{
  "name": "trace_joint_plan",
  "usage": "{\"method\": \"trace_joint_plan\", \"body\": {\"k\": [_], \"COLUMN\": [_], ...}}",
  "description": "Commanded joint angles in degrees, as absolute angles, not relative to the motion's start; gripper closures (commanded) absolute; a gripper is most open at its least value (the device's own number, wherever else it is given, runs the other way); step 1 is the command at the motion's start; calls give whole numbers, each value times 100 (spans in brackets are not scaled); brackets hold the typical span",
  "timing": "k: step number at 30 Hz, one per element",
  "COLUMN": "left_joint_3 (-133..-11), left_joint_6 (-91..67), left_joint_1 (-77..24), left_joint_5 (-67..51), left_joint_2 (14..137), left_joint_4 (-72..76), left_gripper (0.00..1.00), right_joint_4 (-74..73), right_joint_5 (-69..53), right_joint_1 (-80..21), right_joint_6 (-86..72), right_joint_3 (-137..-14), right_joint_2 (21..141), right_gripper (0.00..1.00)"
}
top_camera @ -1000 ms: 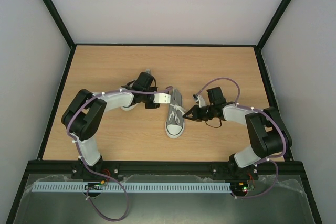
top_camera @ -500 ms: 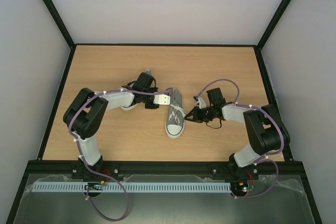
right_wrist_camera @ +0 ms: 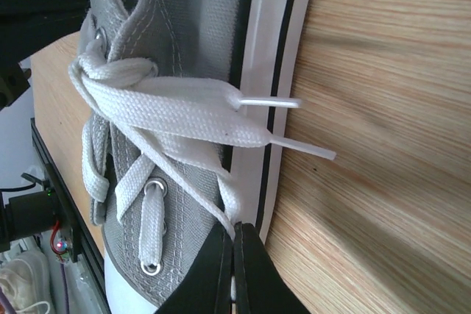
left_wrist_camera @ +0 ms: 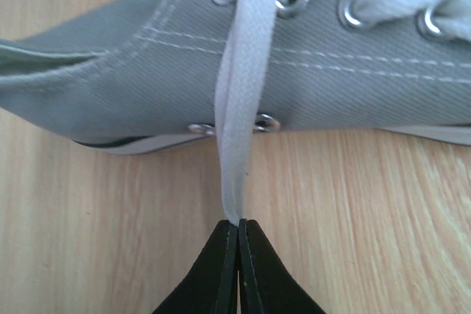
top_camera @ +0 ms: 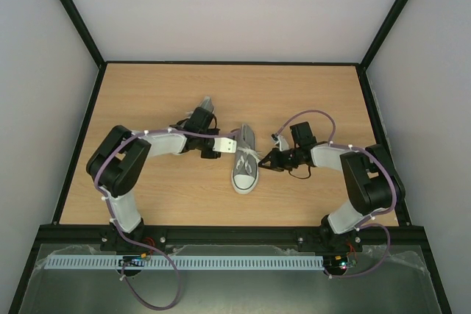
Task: Tie the shoes
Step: Tie the shoelace on the shoe.
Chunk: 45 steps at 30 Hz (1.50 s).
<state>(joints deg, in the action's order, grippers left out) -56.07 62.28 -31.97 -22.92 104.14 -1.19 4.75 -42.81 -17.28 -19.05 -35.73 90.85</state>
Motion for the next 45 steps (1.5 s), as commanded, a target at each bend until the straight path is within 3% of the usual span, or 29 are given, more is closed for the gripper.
{"method": "trace_joint_plan", "body": {"k": [1,11,16,20,23,24,26,28,30,41,45], "left_joint_3": [-5386,-5237,-5016,-5015,-4993,-4992,-4993,-4997,-4952,-5345,-5989], "left_joint_6": [6292,6447,6094,6144,6298,6394,6618,6910,7053,5979,4922], "left_joint_1": [-3079,-3211,-3399,-3408,-3458,-3481,-3517,-3540,-3586,-3454,-2568], "left_joint_5": [-2222,-2318,-2402,-2394,-2411,-2427,-2542,-2722,-2809,-1883,-1217], "left_joint_2": [10332,10233,9971,9891,9835,9802,9670,9414,9113,7647,7930], "left_joint_4": [24,-88,25,86,38,-35,-336,-769,-1112,-3179,-3928], "left_gripper": [98,98,98,98,98,94,68,50,37,21,22], "right_joint_4": [12,546,259,297,122,36,-72,-370,-781,-2255,-1813], "right_joint_5": [-4269,-4529,-3771,-3965,-3868,-3787,-3666,-3654,-3561,-2478,-2599], "right_joint_1": [-1732,-1736,-1741,-1795,-1863,-1865,-1859,-1855,-1854,-1805,-1830], "right_joint_6": [-1788,-2152,-2078,-2091,-2043,-2023,-2057,-2049,-1934,-1721,-2383], "right_joint_3": [-3472,-3569,-4038,-4140,-4261,-4291,-4318,-4446,-4644,-5078,-4912], "right_joint_2": [9219,9325,9168,9106,9223,9214,9077,8895,8674,7187,6759], "right_gripper": [99,99,99,99,91,86,71,51,44,39,40]}}
